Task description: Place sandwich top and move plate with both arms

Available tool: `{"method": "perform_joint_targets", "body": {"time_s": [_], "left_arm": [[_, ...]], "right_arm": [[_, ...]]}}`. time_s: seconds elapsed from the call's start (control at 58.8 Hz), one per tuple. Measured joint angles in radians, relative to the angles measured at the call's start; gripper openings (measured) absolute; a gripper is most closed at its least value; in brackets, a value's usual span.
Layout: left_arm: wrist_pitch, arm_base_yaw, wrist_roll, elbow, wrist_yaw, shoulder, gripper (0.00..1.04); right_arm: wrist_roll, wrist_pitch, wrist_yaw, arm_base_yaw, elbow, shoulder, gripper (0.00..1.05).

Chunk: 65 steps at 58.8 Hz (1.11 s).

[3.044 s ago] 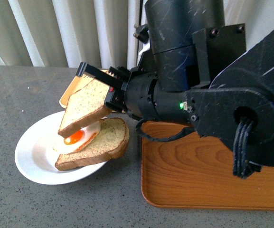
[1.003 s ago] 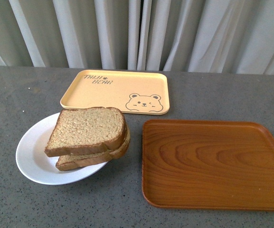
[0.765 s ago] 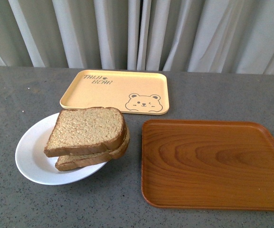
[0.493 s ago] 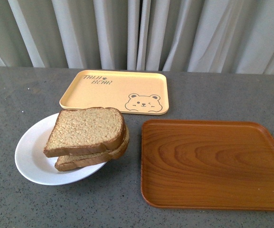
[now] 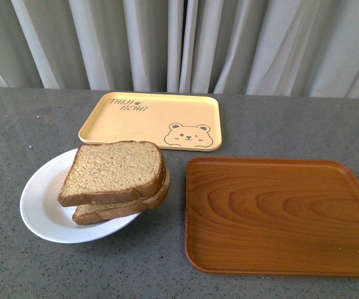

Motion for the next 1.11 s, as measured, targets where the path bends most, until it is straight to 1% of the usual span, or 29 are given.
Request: {"method": "perform_joint_targets", "body": {"time_s": [0.102, 0.493, 1.02, 1.105], "left_arm": [[0.000, 0.000, 0.000, 0.000, 0.000, 0.000, 0.96], [0.000, 0.000, 0.000, 0.000, 0.000, 0.000, 0.96], [0.000, 0.000, 0.000, 0.000, 0.000, 0.000, 0.96], [0.000, 0.000, 0.000, 0.000, 0.000, 0.000, 0.96]], "right_arm": [[0.000, -0.076, 0.000, 0.000, 0.000, -0.084, 0.02], [0.000, -0.261, 0.000, -0.001, -0.001, -0.277, 0.02], [0.000, -0.412, 0.000, -0.001, -0.001, -0.427, 0.02], [0.000, -0.561, 0.002, -0.001, 0.000, -0.543, 0.02]]}}
